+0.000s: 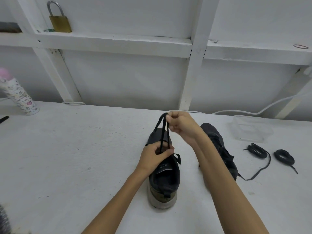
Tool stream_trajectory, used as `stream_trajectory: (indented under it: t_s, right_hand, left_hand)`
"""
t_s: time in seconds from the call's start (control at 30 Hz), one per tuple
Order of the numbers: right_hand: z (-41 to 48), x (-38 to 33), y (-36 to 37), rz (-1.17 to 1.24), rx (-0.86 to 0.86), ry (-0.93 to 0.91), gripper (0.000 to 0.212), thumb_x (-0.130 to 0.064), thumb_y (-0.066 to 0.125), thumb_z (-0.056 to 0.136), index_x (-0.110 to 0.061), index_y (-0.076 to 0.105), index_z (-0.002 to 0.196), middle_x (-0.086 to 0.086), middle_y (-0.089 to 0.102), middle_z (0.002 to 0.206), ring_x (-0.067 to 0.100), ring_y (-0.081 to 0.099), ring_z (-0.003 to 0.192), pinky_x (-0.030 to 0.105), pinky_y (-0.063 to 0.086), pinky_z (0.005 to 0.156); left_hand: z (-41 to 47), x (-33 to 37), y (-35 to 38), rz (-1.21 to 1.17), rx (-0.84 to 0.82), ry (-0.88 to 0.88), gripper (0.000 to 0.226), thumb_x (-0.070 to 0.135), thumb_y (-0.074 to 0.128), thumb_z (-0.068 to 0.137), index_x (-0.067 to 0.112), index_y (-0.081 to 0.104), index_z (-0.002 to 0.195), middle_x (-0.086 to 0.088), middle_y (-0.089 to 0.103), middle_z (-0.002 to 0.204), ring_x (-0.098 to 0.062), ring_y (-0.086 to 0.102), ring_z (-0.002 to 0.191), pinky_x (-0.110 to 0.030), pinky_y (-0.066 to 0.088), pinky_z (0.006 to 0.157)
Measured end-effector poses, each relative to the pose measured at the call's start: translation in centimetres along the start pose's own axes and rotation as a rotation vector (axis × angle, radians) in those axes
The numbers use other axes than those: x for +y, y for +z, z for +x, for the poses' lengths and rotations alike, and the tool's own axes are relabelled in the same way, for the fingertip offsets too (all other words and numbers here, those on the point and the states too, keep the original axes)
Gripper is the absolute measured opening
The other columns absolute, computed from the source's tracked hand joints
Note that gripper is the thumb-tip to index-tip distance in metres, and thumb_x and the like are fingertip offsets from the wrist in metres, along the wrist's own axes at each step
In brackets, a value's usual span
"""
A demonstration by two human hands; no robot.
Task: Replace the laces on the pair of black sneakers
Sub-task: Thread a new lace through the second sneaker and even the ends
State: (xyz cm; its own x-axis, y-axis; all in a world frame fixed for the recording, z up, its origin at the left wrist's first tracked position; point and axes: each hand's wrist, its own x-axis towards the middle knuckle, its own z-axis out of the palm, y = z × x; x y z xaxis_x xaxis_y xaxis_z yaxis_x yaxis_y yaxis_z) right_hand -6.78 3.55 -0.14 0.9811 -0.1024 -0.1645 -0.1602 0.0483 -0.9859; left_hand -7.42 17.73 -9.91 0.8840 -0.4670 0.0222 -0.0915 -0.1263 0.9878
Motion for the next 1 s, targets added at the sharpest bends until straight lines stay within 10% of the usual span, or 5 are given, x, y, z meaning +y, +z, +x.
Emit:
stream_trajectory:
  t_s: [0.33,0.5,0.63,0.87,1.0]
  right_hand:
    - [4.8,-8.7,-0.7,0.537,0.075,-0.150,0.034,0.008,0.032,0.098,-0.008,0.045,0.070,0.005,0.045,0.074,0.003,0.044,0.042,0.012,0.032,0.039]
    - [4.4,-4.3,-3.0,-0.262,0.149,-0.083,0.022,-0.013,0.059,0.098,0.007,0.062,0.106,0.017,0.062,0.093,0.019,0.064,0.069,0.024,0.057,0.058]
    - [1.7,-1.1,-5.3,-0.718,-0.216,0.213,0.024,-0.017,0.073,0.088,0.002,0.071,0.101,0.013,0.069,0.094,0.016,0.064,0.069,0.022,0.051,0.054]
    - [-0.7,4.1,-2.1,-0.266,-0.131,0.112,0.023,-0.012,0.074,0.085,-0.001,0.066,0.066,0.009,0.051,0.057,0.017,0.046,0.053,0.021,0.035,0.049]
    - [-0.8,4.5,-1.4,-0.195,-0.068,0.057,0.037,-0.014,0.074,0.085,0.020,0.059,0.082,0.018,0.050,0.065,0.022,0.038,0.054,0.026,0.030,0.049]
  left_hand:
    - [0.2,0.2,-0.5,0.010,-0.057,-0.026,0.006,0.019,0.073,0.086,0.021,0.074,0.092,0.007,0.075,0.091,-0.009,0.070,0.091,-0.023,0.053,0.088]
    - [1.2,1.6,-1.3,-0.203,-0.045,-0.080,0.014,0.013,0.062,0.093,0.003,0.072,0.096,-0.008,0.073,0.086,-0.016,0.069,0.085,-0.026,0.054,0.085]
    - [2.3,3.1,-1.7,-0.220,0.067,-0.036,0.017,0.016,0.061,0.094,0.007,0.074,0.101,-0.003,0.074,0.090,-0.011,0.069,0.088,-0.024,0.052,0.084]
    - [2.5,3.8,-0.9,-0.204,0.033,-0.021,0.021,0.023,0.059,0.096,0.015,0.072,0.110,-0.003,0.075,0.103,-0.020,0.069,0.100,-0.028,0.055,0.088]
    - [0.8,1.4,-0.7,-0.097,-0.046,-0.012,0.036,0.036,0.071,0.086,0.025,0.063,0.119,0.001,0.069,0.112,-0.010,0.065,0.106,-0.025,0.050,0.091]
